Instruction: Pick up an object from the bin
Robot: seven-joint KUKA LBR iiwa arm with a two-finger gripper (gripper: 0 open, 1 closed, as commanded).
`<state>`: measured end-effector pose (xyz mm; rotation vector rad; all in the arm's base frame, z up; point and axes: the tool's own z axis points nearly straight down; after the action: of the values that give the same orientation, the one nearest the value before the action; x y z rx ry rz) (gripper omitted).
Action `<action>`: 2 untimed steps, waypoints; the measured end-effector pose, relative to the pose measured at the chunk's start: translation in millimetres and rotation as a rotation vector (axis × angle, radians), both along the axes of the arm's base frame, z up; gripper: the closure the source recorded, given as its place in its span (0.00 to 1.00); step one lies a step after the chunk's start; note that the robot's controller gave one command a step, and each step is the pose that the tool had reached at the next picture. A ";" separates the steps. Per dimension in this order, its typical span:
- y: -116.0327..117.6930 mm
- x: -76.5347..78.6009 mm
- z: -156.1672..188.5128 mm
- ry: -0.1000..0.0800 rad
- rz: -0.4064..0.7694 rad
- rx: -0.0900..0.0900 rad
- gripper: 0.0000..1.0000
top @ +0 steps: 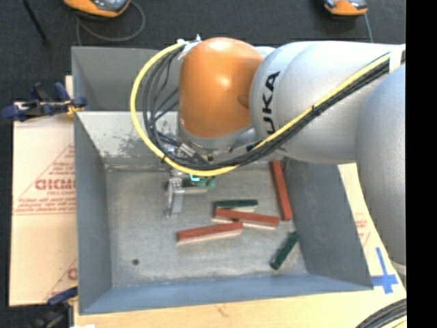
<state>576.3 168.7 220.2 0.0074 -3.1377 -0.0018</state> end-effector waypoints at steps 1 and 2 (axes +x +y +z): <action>-68.7 52.5 -154.2 -0.001 0.015 -0.003 0.00; -85.4 74.1 -117.3 -0.013 0.087 -0.002 0.00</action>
Offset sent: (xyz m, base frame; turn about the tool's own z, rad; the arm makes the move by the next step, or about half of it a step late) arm 0.0527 -0.0649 -0.1502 -0.0182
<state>650.3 83.3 102.8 0.1437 -3.1476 0.0022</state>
